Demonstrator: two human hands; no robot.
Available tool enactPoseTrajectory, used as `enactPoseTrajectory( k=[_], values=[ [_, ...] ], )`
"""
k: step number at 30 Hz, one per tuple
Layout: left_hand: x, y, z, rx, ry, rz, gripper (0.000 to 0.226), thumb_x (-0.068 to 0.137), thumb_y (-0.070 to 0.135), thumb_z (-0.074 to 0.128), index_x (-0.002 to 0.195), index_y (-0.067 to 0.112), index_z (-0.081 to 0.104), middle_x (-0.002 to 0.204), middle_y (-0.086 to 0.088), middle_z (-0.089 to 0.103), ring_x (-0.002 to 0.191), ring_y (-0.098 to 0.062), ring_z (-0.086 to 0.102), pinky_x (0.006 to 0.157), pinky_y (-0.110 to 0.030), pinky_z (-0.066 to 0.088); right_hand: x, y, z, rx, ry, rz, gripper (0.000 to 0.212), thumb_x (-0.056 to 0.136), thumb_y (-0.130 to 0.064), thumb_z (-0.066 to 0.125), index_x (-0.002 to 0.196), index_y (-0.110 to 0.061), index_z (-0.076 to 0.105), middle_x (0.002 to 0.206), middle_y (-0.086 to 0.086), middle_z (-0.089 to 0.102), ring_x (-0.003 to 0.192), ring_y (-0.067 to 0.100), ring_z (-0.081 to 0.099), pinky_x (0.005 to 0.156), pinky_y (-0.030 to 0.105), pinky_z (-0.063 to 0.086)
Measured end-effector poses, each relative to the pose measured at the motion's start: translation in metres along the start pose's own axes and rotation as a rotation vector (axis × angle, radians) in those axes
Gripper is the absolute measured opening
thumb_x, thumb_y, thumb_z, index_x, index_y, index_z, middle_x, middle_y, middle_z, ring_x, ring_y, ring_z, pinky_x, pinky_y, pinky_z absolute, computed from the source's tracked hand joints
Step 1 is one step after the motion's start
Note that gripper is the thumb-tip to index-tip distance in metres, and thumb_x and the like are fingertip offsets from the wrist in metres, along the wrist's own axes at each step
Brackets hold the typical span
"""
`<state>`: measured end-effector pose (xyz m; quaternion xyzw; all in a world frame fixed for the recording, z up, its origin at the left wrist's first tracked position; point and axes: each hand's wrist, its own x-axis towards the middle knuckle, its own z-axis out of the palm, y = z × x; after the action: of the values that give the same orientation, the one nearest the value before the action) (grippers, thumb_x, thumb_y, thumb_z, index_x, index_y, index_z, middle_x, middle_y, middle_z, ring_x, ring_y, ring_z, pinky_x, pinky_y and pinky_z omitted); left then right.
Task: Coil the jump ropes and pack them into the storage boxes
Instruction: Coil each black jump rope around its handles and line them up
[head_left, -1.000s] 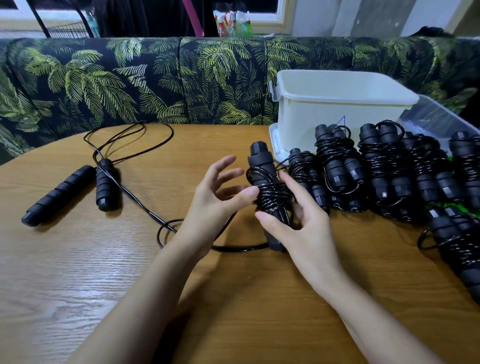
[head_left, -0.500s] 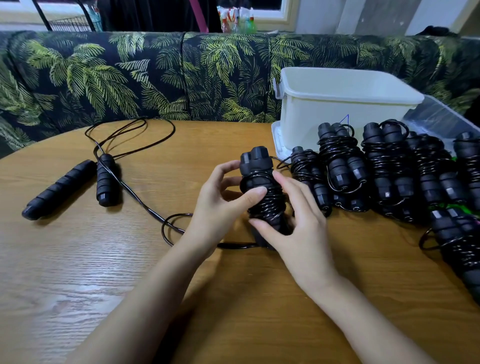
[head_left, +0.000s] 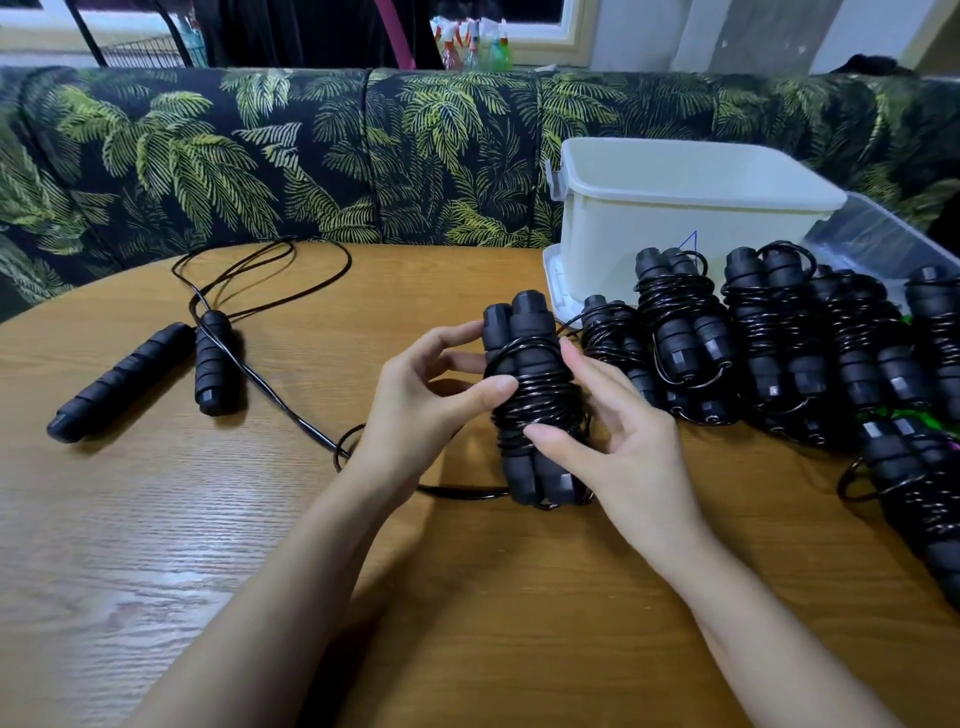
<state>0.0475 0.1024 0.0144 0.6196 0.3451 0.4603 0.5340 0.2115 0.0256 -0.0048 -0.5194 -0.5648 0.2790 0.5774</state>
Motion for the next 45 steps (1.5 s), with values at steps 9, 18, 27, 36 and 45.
enactPoseTrajectory(
  k=[9, 18, 27, 36, 45],
  values=[
    [0.002, -0.002, 0.002, -0.081, 0.068, -0.026, 0.054, 0.065, 0.023, 0.08, 0.117, 0.024, 0.066, 0.09, -0.002, 0.076, 0.091, -0.013, 0.072, 0.083, -0.026, 0.054, 0.001, 0.001, -0.003, 0.063, -0.029, 0.061, 0.064, 0.084, -0.029, 0.075, 0.139, -0.037, 0.044, 0.141, -0.021, 0.048, 0.134, -0.001, 0.043, 0.115, 0.034, 0.036],
    [-0.005, -0.006, 0.014, -0.08, 0.17, 0.044, 0.053, 0.064, 0.02, 0.082, 0.115, 0.024, 0.068, 0.087, 0.0, 0.075, 0.076, -0.014, 0.072, 0.071, -0.025, 0.056, -0.01, -0.001, 0.017, -0.674, 0.156, -0.216, 0.061, 0.092, -0.041, 0.053, 0.151, -0.029, 0.037, 0.147, 0.004, 0.043, 0.135, 0.018, 0.044, 0.095, 0.031, 0.049],
    [-0.004, -0.013, 0.017, 0.118, 0.04, 0.172, 0.06, 0.074, 0.007, 0.081, 0.127, 0.025, 0.059, 0.103, -0.005, 0.07, 0.074, -0.002, 0.066, 0.076, -0.015, 0.051, -0.009, 0.001, 0.019, -1.051, 0.187, -0.186, 0.102, 0.072, -0.039, 0.083, 0.154, -0.019, 0.026, 0.145, 0.018, 0.046, 0.117, 0.038, 0.06, 0.058, 0.038, 0.057],
    [-0.001, -0.009, 0.008, 0.036, 0.07, 0.192, 0.051, 0.068, 0.019, 0.085, 0.116, 0.025, 0.068, 0.088, 0.007, 0.074, 0.075, -0.005, 0.067, 0.073, -0.019, 0.052, -0.006, 0.003, 0.014, -0.454, 0.093, -0.108, 0.096, 0.075, -0.035, 0.078, 0.155, -0.026, 0.025, 0.145, -0.006, 0.047, 0.132, 0.001, 0.041, 0.1, 0.001, 0.026],
    [-0.001, -0.003, 0.005, -0.187, -0.18, -0.015, 0.065, 0.087, 0.013, 0.066, 0.146, 0.009, 0.039, 0.114, 0.002, 0.073, 0.11, -0.008, 0.065, 0.086, -0.018, 0.05, -0.009, -0.006, 0.009, -0.015, -0.135, -0.046, 0.085, 0.085, -0.007, 0.074, 0.153, -0.025, 0.027, 0.132, -0.044, 0.047, 0.129, -0.013, 0.042, 0.101, 0.006, 0.032]
  ],
)
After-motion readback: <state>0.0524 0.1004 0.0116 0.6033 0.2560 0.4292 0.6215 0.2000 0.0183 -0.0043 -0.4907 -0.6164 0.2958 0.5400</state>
